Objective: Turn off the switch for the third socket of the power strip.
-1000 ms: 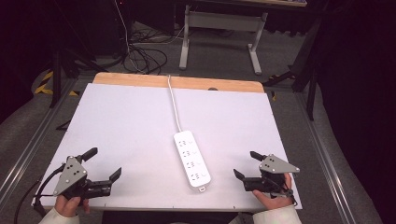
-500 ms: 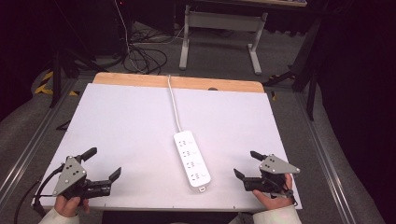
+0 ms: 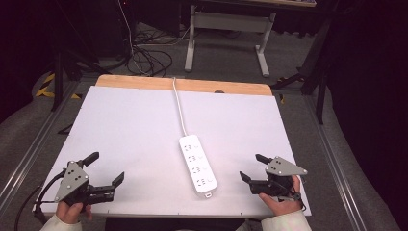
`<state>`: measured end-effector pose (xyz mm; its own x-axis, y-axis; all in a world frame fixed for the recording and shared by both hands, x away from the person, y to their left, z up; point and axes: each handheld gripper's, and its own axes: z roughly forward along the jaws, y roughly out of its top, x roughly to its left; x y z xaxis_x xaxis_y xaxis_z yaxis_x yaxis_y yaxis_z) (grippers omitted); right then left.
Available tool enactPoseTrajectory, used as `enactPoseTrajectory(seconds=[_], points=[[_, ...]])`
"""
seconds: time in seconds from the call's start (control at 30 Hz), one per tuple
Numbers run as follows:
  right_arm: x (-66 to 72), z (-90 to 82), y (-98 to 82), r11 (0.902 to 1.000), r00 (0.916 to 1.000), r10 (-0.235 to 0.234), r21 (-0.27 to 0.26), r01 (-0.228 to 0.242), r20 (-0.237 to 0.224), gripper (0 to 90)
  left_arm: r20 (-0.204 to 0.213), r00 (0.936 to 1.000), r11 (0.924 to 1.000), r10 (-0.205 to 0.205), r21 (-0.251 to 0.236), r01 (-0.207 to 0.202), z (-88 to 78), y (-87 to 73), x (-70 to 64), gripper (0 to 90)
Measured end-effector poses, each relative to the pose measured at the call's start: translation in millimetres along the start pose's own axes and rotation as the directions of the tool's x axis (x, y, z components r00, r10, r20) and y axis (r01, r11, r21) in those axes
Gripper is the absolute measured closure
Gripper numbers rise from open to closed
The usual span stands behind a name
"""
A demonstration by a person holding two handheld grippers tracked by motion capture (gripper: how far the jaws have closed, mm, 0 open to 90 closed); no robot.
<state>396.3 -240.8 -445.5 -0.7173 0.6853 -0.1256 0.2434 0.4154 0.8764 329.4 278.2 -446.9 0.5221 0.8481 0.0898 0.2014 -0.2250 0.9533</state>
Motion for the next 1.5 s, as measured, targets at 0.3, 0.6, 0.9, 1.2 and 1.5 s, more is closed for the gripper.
enactPoseTrajectory(seconds=[0.3, 0.6, 0.9, 1.2, 1.5], points=[[1.2, 3.9, 23.8, 0.9998, 0.9991, -0.013, 0.012, 0.014, -0.041, 24.1, -0.001, 1.0000, 1.0000, -0.001, -0.002, 0.001, 0.1, -0.1, 0.2, 2.1], [7.9, 17.4, 49.2, 0.9986, 0.9954, -0.043, 0.026, 0.045, -0.086, 26.1, -0.001, 1.0000, 1.0000, -0.004, -0.003, 0.004, 0.0, -0.2, 0.2, 2.1], [12.4, 26.5, 66.5, 0.9980, 0.9919, -0.056, 0.022, 0.059, -0.114, 26.2, 0.001, 1.0000, 1.0000, -0.005, -0.005, 0.005, 0.3, -0.2, 0.2, 2.1], [19.6, 37.2, 81.6, 0.9955, 0.9859, -0.088, 0.022, 0.092, -0.142, 26.2, 0.000, 1.0000, 0.9999, -0.007, -0.007, 0.007, 0.6, -0.4, 0.3, 2.1], [26.6, 46.5, 90.3, 0.9930, 0.9804, -0.110, 0.025, 0.115, -0.163, 26.6, 0.001, 1.0000, 1.0000, -0.007, -0.007, 0.007, 0.6, -0.4, 0.3, 2.1]])
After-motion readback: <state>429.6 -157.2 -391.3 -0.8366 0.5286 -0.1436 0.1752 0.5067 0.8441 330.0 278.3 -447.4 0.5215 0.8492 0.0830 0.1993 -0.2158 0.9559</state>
